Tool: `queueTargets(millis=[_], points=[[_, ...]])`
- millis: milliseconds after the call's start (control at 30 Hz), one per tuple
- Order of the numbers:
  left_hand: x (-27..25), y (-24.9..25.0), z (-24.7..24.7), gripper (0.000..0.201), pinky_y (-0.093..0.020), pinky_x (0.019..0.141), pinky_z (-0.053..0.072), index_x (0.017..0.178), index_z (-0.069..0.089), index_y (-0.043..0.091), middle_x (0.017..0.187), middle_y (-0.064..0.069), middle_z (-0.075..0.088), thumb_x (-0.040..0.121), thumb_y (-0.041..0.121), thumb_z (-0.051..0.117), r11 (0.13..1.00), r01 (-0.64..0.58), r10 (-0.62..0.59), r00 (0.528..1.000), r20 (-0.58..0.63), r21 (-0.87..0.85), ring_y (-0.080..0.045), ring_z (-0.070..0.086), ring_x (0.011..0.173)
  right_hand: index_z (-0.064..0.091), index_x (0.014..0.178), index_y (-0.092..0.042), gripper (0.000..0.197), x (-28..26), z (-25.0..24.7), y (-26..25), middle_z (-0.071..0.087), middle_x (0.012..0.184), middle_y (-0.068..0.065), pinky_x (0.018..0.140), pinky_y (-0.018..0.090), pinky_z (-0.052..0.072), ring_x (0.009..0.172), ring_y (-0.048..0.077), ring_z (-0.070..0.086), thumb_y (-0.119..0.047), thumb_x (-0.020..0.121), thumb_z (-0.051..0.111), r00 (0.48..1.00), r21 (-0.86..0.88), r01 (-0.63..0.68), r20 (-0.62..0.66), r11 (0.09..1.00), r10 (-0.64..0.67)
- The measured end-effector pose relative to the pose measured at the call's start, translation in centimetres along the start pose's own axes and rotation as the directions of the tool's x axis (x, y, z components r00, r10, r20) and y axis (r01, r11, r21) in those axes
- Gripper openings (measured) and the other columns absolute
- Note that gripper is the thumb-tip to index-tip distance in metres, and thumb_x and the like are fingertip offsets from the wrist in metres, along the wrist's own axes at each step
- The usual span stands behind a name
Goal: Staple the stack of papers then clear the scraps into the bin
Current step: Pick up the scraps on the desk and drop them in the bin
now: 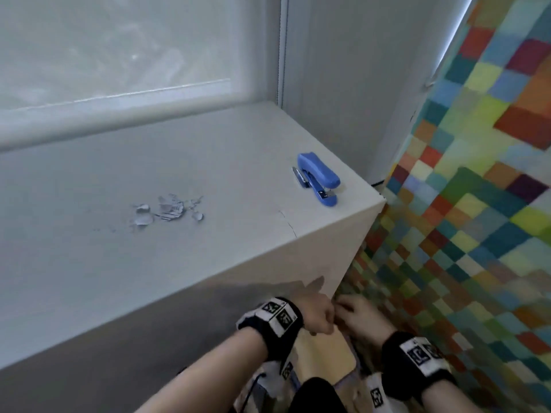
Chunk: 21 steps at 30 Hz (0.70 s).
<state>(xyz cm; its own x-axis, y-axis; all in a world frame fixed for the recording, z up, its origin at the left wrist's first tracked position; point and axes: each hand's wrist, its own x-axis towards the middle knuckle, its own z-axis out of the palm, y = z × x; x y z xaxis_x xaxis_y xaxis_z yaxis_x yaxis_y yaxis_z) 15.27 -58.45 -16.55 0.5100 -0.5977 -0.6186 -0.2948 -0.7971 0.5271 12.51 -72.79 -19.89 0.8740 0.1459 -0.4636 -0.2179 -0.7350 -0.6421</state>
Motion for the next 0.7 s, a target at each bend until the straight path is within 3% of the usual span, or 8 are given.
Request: queueTargets(millis=[67,133,233,300,367,433,500,700], points=[[-4.2,1.9,-1.6,0.025,-0.027,0.067,0.046,0.102,0.066,0.005,0.096,-0.016,0.073,0.091,0.025,0.054,0.996,-0.078,0.075,0.995,-0.06,-0.049,-0.015,0.057,0.065,0.059,0.07,-0.026,0.024,-3.3,-2.4,-3.6,0.064,0.073,-0.006,0.062,0.023,0.043,0.072,0.015,0.06,-0.022,0.093,0.053,0.966,0.02,0.107,-0.239,0.994,-0.099],[-9.0,3.2,-3.5,0.021,-0.022,0.066,0.045,0.096,0.065,0.011,0.077,-0.005,0.068,0.09,0.028,0.055,0.989,-0.144,0.132,0.965,-0.228,-0.036,-0.014,0.056,0.063,0.06,0.073,-0.019,0.019,-6.0,-4.3,-7.7,0.063,0.071,0.0,0.062,0.028,0.043,0.071,0.018,0.058,-0.023,0.091,0.056,0.877,0.114,0.209,-0.462,0.971,-0.134],[-15.7,2.8,-6.8,0.015,-0.021,0.061,0.042,0.087,0.065,0.014,0.071,0.001,0.061,0.09,0.026,0.056,0.982,-0.182,0.116,0.806,-0.581,-0.056,-0.013,0.052,0.059,0.063,0.084,-0.012,0.013,-7.4,-5.5,-13.9,0.063,0.08,0.01,0.067,0.03,0.045,0.073,0.021,0.057,-0.018,0.091,0.054,0.792,0.201,0.362,-0.581,0.91,-0.187],[-19.3,0.4,-9.3,0.016,-0.023,0.068,0.042,0.092,0.068,0.013,0.08,-0.001,0.064,0.09,0.024,0.056,0.997,-0.06,0.0,0.661,-0.75,-0.054,-0.016,0.056,0.071,0.064,0.099,-0.015,0.017,-6.7,-5.1,-18.1,0.063,0.097,0.007,0.075,0.026,0.046,0.084,0.018,0.058,-0.014,0.093,0.048,0.789,0.104,0.404,-0.542,0.909,-0.289],[-21.9,-2.7,-11.6,0.02,-0.027,0.08,0.046,0.101,0.068,0.016,0.101,-0.004,0.069,0.089,0.02,0.052,0.989,0.136,-0.127,0.55,-0.826,-0.062,-0.021,0.062,0.092,0.061,0.117,-0.014,0.031,-5.2,-4.6,-21.9,0.06,0.118,0.006,0.092,0.028,0.043,0.106,0.018,0.058,-0.008,0.095,0.041,0.823,-0.061,0.408,-0.408,0.911,-0.396],[-23.7,-5.9,-13.2,0.03,-0.032,0.094,0.043,0.114,0.063,0.015,0.122,-0.007,0.062,0.088,0.012,0.047,0.944,0.322,-0.248,0.533,-0.809,-0.076,-0.026,0.056,0.115,0.048,0.135,-0.01,0.045,-2.9,-3.7,-25.3,0.048,0.14,0.008,0.109,0.028,0.03,0.131,0.021,0.044,-0.001,0.093,0.035,0.881,-0.259,0.392,-0.172,0.883,-0.441],[-25.0,-8.6,-14.1,0.039,-0.034,0.103,0.038,0.127,0.055,0.011,0.134,-0.011,0.054,0.089,0.008,0.046,0.874,0.479,-0.372,0.555,-0.744,-0.08,-0.028,0.048,0.127,0.037,0.144,-0.01,0.055,-1.0,-2.7,-28.0,0.034,0.15,0.012,0.116,0.028,0.02,0.142,0.023,0.029,0.002,0.09,0.034,0.928,-0.404,0.345,0.009,0.847,-0.373],[-28.3,-13.6,-13.0,0.034,-0.037,0.1,0.044,0.122,0.054,-0.003,0.135,-0.021,0.053,0.092,0.006,0.042,0.712,0.693,-0.612,0.531,-0.586,-0.116,-0.034,0.051,0.126,0.045,0.136,-0.004,0.044,1.9,0.8,-32.7,0.034,0.144,0.021,0.112,0.038,0.028,0.135,0.035,0.032,-0.011,0.094,0.034,0.965,-0.688,0.206,0.026,0.696,-0.26]])
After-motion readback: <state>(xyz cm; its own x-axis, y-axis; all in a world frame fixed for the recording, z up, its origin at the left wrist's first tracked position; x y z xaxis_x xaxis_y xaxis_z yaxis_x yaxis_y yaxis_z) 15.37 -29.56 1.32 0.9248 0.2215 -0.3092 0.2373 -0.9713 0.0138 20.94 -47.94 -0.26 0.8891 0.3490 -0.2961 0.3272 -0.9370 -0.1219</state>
